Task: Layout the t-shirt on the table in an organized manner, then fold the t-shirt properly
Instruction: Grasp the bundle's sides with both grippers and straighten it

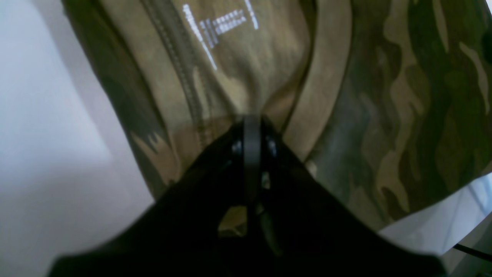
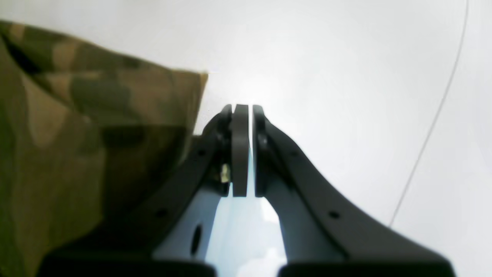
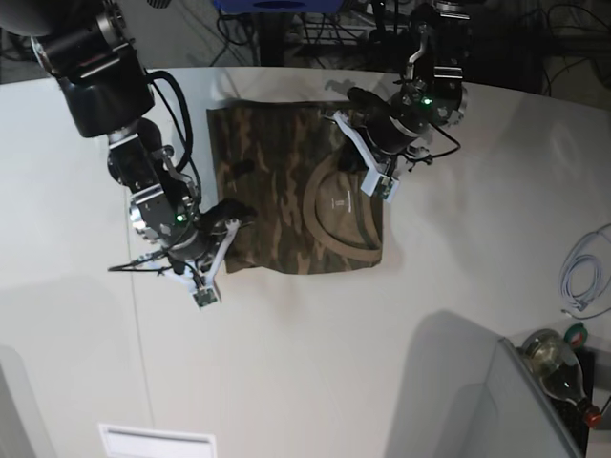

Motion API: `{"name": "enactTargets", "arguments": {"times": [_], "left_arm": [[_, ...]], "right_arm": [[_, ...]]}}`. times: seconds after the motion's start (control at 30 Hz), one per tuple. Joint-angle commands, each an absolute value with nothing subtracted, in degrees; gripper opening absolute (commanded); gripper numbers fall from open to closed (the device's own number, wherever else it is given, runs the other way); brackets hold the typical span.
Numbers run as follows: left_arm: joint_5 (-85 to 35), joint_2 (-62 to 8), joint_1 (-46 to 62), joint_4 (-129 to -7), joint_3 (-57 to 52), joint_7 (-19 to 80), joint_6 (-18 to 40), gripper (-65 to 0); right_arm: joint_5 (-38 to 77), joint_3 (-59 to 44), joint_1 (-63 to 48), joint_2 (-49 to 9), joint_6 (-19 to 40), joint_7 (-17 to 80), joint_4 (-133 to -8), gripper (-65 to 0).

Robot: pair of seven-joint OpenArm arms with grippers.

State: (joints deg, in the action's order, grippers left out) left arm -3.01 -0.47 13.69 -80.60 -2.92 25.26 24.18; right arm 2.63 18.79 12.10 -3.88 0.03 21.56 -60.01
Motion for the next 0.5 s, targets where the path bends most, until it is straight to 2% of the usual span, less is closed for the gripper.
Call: {"name": "enactTargets", "arguments": {"times": [0.0,0.13,0.2,0.47], "left_arm": [[-3.38,-0.48,13.41,-81.45,-2.86,24.57,24.57,-65.0],[-3.38,-0.48,13.14,-81.36,-2.86,24.57,24.57,-65.0],[-3.38,-0.48,12.97,-81.36,-2.86,24.57,24.57,-65.0],[-3.38,-0.48,12.88,-81.36,-2.86,24.57,24.57,-65.0]], "right_arm": [[2.68,17.19,11.74,-3.91,-0.04,19.74,-65.19,-63.6],[2.68,18.24,6.81,-3.82,0.04,20.44,-77.14,-63.6],[2.68,20.18,6.73,-3.38,0.04,22.11,-77.05,-63.6],[2.77,21.76,12.44,-1.27,-0.04,17.98,-57.54,-63.6]]}}
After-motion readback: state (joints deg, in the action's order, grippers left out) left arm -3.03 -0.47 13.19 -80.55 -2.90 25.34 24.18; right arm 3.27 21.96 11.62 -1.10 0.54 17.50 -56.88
